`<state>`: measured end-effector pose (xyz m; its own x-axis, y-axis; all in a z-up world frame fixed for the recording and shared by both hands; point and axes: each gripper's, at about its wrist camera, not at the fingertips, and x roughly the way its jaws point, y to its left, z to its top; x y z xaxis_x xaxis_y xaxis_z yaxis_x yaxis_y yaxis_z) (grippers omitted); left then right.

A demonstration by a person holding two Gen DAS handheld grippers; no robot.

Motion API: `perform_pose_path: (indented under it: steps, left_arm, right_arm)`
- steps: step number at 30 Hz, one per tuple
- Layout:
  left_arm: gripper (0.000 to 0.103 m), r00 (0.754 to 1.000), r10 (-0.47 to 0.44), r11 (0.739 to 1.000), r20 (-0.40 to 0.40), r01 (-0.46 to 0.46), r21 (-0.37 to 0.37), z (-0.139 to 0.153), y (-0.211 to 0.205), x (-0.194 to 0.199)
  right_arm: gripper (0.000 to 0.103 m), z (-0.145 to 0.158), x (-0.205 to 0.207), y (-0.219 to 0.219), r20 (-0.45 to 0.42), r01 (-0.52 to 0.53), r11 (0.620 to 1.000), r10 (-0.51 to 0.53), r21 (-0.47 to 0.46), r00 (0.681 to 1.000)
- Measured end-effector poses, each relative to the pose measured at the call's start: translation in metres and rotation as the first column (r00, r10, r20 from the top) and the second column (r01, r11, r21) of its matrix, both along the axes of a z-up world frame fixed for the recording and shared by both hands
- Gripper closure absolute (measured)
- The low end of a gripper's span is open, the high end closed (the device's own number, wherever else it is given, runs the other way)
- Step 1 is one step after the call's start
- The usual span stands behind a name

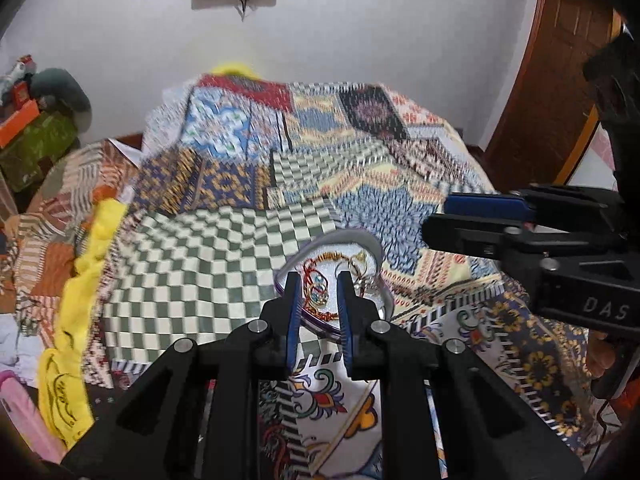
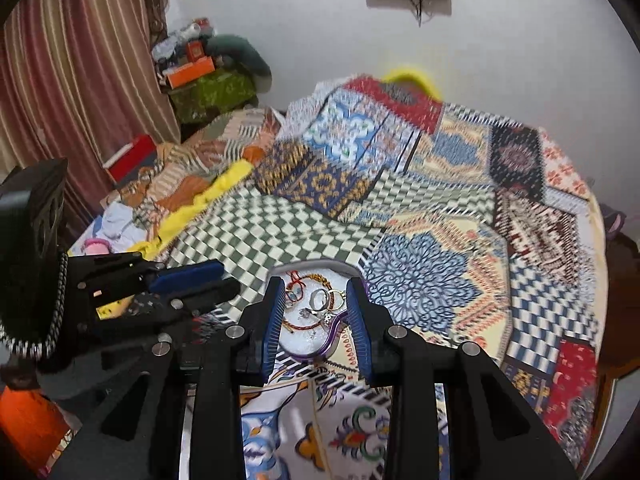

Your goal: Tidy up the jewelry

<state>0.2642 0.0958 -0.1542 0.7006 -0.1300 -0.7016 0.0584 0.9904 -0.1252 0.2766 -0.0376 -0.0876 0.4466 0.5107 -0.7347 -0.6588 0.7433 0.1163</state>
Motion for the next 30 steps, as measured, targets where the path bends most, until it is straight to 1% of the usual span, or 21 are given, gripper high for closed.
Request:
perform_pose_path:
  steps: [3,6,8,10,13,14,15,16,17,19,20,21,22,23,24,25,26,27,28,29,30]
  left_arm:
    - [0.087,0.997,0.019,1.0,0.072,-0.02,0.015,0.031,-0.001,-0.023]
    - [0.087,0.989,0.028,0.999,0.147,-0.033,0.032,0.061,-0.004,-0.046]
    - [0.087,0.977,0.031,0.999,0.21,-0.039,0.036,0.085,-0.008,-0.066]
    - [0.087,0.959,0.035,0.998,0.281,-0.047,0.036,0.109,-0.012,-0.09]
    - [0.084,0.924,0.04,0.998,0.381,-0.057,0.034,0.141,-0.018,-0.126]
    - [0.08,0.907,0.042,0.997,0.42,-0.063,0.036,0.151,-0.022,-0.142]
    - [0.074,0.895,0.042,0.997,0.443,-0.066,0.039,0.157,-0.023,-0.151]
    - [0.072,0.871,0.043,0.996,0.489,-0.074,0.045,0.167,-0.027,-0.17]
    - [0.069,0.854,0.04,0.996,0.519,-0.078,0.052,0.173,-0.031,-0.183]
    - [0.066,0.823,0.038,0.994,0.566,-0.089,0.063,0.183,-0.038,-0.207]
    - [0.063,0.807,0.039,0.993,0.589,-0.098,0.07,0.187,-0.042,-0.219]
    - [0.055,0.797,0.04,0.992,0.602,-0.106,0.074,0.19,-0.045,-0.225]
    - [0.05,0.781,0.047,0.989,0.622,-0.123,0.08,0.192,-0.048,-0.236]
    - [0.038,0.769,0.055,0.987,0.637,-0.138,0.081,0.194,-0.05,-0.244]
    - [0.027,0.749,0.067,0.985,0.66,-0.156,0.077,0.195,-0.052,-0.254]
    - [0.021,0.739,0.075,0.984,0.67,-0.164,0.071,0.196,-0.052,-0.259]
    - [0.012,0.728,0.086,0.983,0.68,-0.174,0.062,0.197,-0.053,-0.267]
    - [0.007,0.719,0.096,0.981,0.688,-0.184,0.056,0.198,-0.053,-0.272]
    - [0.006,0.711,0.107,0.978,0.695,-0.2,0.054,0.197,-0.054,-0.277]
    - [0.005,0.708,0.111,0.977,0.697,-0.208,0.056,0.197,-0.054,-0.28]
    - [0.004,0.709,0.115,0.974,0.696,-0.219,0.062,0.196,-0.056,-0.282]
  right_arm:
    - [0.074,0.026,-0.02,-0.011,0.061,0.016,0.999,-0.019,0.041,0.998]
    - [0.074,0.056,-0.045,-0.023,0.135,0.028,0.996,-0.04,0.09,0.99]
    - [0.074,0.079,-0.069,-0.032,0.201,0.032,0.991,-0.058,0.126,0.978]
    - [0.074,0.099,-0.092,-0.039,0.264,0.037,0.985,-0.08,0.166,0.961]
    - [0.074,0.126,-0.129,-0.054,0.34,0.03,0.97,-0.113,0.242,0.934]
    - [0.074,0.132,-0.139,-0.057,0.357,0.026,0.965,-0.122,0.262,0.926]
    - [0.074,0.139,-0.153,-0.062,0.382,0.023,0.957,-0.137,0.288,0.914]
    - [0.074,0.145,-0.164,-0.066,0.404,0.024,0.951,-0.153,0.308,0.902]
    - [0.074,0.151,-0.179,-0.071,0.432,0.024,0.944,-0.174,0.33,0.885]
    - [0.074,0.157,-0.196,-0.075,0.463,0.024,0.934,-0.2,0.357,0.863]
    - [0.074,0.159,-0.205,-0.077,0.478,0.025,0.929,-0.212,0.369,0.852]
    - [0.073,0.161,-0.213,-0.078,0.491,0.027,0.924,-0.227,0.381,0.841]
    - [0.066,0.163,-0.22,-0.08,0.501,0.028,0.92,-0.239,0.392,0.832]
    - [0.055,0.164,-0.224,-0.081,0.507,0.032,0.916,-0.249,0.399,0.825]
    - [0.05,0.164,-0.229,-0.082,0.513,0.04,0.912,-0.266,0.408,0.816]
    - [0.04,0.163,-0.233,-0.082,0.519,0.05,0.908,-0.282,0.416,0.807]
    - [0.033,0.162,-0.235,-0.082,0.524,0.063,0.906,-0.298,0.419,0.798]
    - [0.03,0.16,-0.233,-0.08,0.529,0.075,0.905,-0.31,0.418,0.79]
    - [0.023,0.158,-0.235,-0.078,0.536,0.091,0.906,-0.323,0.414,0.78]
    - [0.016,0.156,-0.235,-0.075,0.542,0.101,0.907,-0.33,0.409,0.773]
    - [0.014,0.155,-0.238,-0.073,0.551,0.114,0.909,-0.339,0.402,0.762]
